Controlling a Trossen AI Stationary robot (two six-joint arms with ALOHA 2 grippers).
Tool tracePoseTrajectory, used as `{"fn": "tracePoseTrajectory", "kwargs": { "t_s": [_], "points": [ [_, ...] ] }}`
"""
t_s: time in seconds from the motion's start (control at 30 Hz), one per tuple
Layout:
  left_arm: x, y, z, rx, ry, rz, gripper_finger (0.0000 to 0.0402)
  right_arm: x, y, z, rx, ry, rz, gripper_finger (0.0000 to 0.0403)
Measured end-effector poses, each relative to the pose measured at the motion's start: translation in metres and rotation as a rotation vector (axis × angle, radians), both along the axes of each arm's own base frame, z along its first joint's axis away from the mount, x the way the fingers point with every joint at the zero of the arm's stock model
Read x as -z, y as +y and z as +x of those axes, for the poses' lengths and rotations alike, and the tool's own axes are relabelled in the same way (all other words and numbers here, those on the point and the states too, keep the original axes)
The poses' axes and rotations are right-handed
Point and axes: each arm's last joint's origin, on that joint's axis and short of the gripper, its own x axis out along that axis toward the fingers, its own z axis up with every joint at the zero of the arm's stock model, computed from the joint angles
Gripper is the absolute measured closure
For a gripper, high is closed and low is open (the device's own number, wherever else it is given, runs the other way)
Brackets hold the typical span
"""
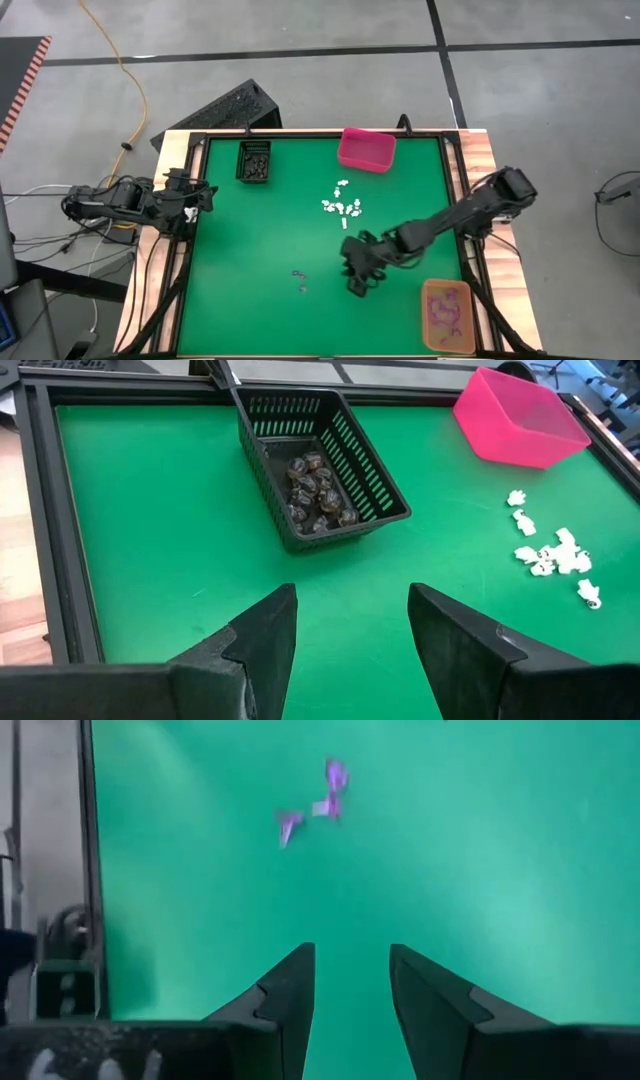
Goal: Sort Halloween decoration
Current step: Put the pink witch hat toy into the orange bin
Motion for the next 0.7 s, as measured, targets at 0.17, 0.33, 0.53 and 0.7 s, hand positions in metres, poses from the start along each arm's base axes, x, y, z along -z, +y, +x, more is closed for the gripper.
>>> {"fn": "tracePoseTrajectory", "kwargs": {
  "t_s": [0.17,0.33,0.53,0.7],
  "points": [
    [0.0,0.0,0.0,0.0,0.0,0.0,0.0219,0.01,-0.011,0.027,-0.02,-0.012,-0.055,0.0243],
    [0.0,0.0,0.0,0.0,0.001,0.0,0.0219,0.017,-0.015,0.056,0.021,-0.056,-0.03,0.0243],
    [0.0,0.0,0.0,0.0,0.001,0.0,0.0219,0.019,-0.013,0.09,-0.031,-0.146,-0.024,0.0243],
    [0.0,0.0,0.0,-0.002,-0.004,-0.006,0.0219,0.019,-0.018,0.099,-0.134,-0.149,-0.021,0.0243]
  ]
}}
